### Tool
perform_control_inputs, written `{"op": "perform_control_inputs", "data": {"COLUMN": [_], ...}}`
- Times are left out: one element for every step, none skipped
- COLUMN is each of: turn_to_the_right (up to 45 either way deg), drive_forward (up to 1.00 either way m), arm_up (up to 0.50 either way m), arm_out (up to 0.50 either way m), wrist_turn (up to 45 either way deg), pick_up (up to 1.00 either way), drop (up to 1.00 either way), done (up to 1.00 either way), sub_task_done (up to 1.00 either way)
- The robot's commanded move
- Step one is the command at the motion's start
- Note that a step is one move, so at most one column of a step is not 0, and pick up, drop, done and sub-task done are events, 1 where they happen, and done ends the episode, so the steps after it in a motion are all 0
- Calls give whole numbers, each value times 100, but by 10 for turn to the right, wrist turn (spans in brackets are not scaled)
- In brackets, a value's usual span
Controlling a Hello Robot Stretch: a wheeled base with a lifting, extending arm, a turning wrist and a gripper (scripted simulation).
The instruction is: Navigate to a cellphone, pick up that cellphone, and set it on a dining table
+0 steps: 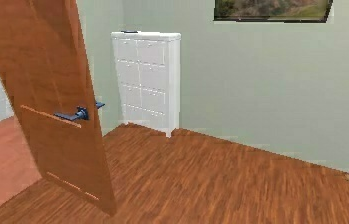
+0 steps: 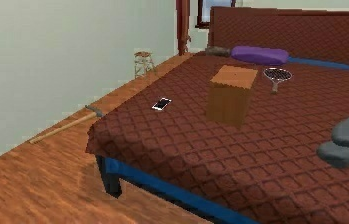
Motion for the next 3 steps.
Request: {"op": "perform_control_inputs", "data": {"turn_to_the_right": [450, 60, 0], "drive_forward": [0, 0, 85], "arm_up": [0, 0, 0], "arm_out": [0, 0, 0], "wrist_turn": [0, 0, 0], "pick_up": [0, 0, 0], "drop": [0, 0, 0], "done": [0, 0, 0], "sub_task_done": [0, 0, 0]}}
